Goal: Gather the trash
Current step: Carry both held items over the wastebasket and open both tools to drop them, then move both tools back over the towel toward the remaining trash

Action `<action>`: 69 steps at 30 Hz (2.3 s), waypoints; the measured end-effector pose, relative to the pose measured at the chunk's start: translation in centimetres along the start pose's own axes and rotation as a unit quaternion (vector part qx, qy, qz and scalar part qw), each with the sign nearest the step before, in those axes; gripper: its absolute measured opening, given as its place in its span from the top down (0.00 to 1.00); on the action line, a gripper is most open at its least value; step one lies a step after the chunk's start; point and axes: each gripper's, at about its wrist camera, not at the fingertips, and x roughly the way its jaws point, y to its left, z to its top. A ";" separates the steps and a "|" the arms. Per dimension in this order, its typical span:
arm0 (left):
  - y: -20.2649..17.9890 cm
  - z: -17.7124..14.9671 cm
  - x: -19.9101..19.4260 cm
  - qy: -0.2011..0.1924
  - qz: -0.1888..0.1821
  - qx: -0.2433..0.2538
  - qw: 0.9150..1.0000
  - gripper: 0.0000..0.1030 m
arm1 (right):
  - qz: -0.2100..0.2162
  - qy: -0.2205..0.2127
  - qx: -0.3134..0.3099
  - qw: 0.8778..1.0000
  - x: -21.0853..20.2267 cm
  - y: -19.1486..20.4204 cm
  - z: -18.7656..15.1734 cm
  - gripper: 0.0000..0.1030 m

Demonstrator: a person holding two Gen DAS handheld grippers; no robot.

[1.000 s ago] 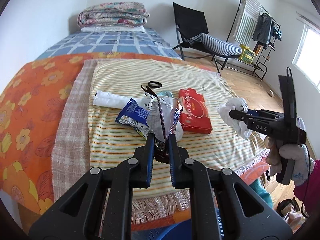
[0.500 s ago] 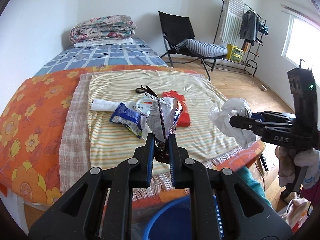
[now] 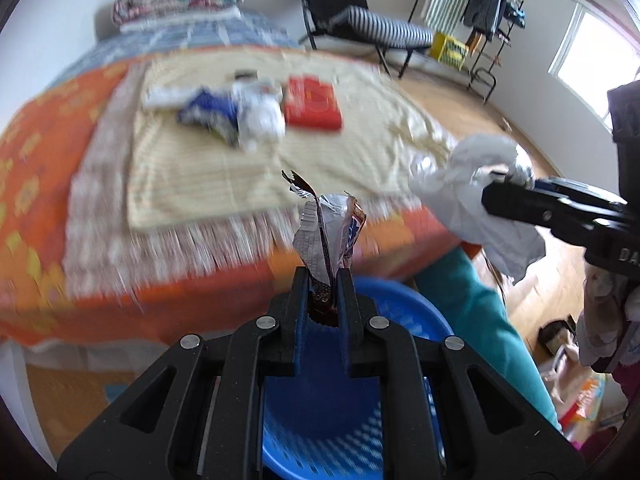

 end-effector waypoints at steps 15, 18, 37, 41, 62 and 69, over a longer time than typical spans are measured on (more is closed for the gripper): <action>-0.7 -6.4 3.9 0.114 -0.010 -0.004 0.993 0.88 | 0.001 0.075 0.031 0.997 3.0 0.2 -7.3 0.71; -0.6 -6.7 4.6 0.129 -0.009 -0.005 0.992 0.88 | -0.003 0.088 0.036 0.995 3.8 0.0 -8.3 0.70; 0.3 -6.6 6.0 0.149 0.010 -0.020 0.989 0.61 | -0.018 0.125 0.058 0.990 5.4 -1.2 -10.1 0.41; 0.6 -6.2 5.8 0.143 0.010 -0.024 0.989 0.61 | -0.025 0.129 0.067 0.989 5.5 -1.6 -10.0 0.41; 1.9 3.0 4.4 0.047 0.025 -0.027 0.998 0.61 | -0.071 0.093 0.086 0.989 4.8 -5.3 -3.4 0.31; 2.2 6.6 4.7 0.013 0.032 -0.026 0.999 0.40 | -0.082 0.059 0.076 0.992 4.1 -6.4 -0.3 0.31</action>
